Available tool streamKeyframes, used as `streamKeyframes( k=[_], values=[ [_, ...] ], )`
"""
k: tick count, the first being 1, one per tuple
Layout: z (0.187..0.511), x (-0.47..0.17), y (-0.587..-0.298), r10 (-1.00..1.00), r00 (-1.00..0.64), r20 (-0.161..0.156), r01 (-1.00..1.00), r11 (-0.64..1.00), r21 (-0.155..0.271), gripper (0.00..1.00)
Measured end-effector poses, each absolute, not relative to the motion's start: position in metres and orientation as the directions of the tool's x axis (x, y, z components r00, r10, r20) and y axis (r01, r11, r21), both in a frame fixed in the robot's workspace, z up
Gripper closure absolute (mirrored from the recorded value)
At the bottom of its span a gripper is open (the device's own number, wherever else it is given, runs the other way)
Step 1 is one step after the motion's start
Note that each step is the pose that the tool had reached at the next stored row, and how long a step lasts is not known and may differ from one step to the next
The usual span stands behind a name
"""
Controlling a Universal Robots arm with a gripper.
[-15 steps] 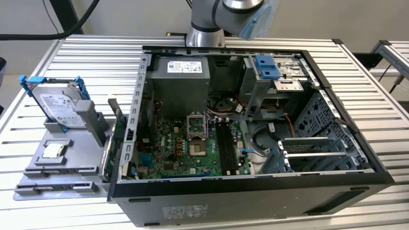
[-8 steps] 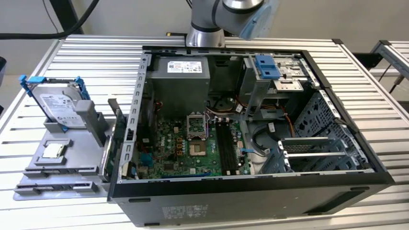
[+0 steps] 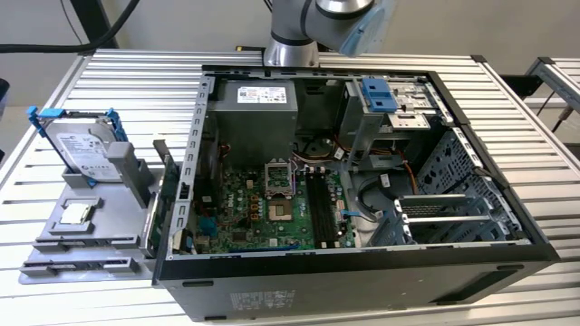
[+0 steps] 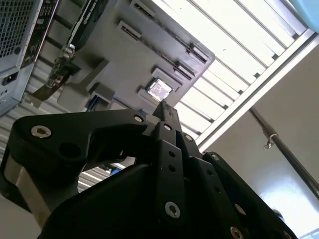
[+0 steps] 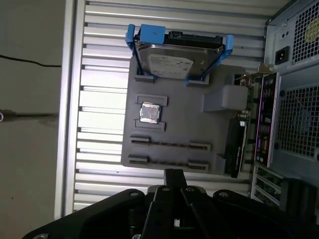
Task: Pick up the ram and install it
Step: 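Pick up the ram and move it above insertion slot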
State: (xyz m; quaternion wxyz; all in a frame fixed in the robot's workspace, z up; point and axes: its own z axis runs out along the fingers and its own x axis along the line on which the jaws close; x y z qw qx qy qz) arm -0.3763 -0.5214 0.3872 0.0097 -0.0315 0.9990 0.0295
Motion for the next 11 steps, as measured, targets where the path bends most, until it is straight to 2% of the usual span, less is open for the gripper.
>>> streamKeyframes(
  k=[11],
  values=[
    [0.3872, -0.3763, -0.5214, -0.131, -0.991, -0.021, -0.132, 0.990, 0.058, 1.00]
  ],
)
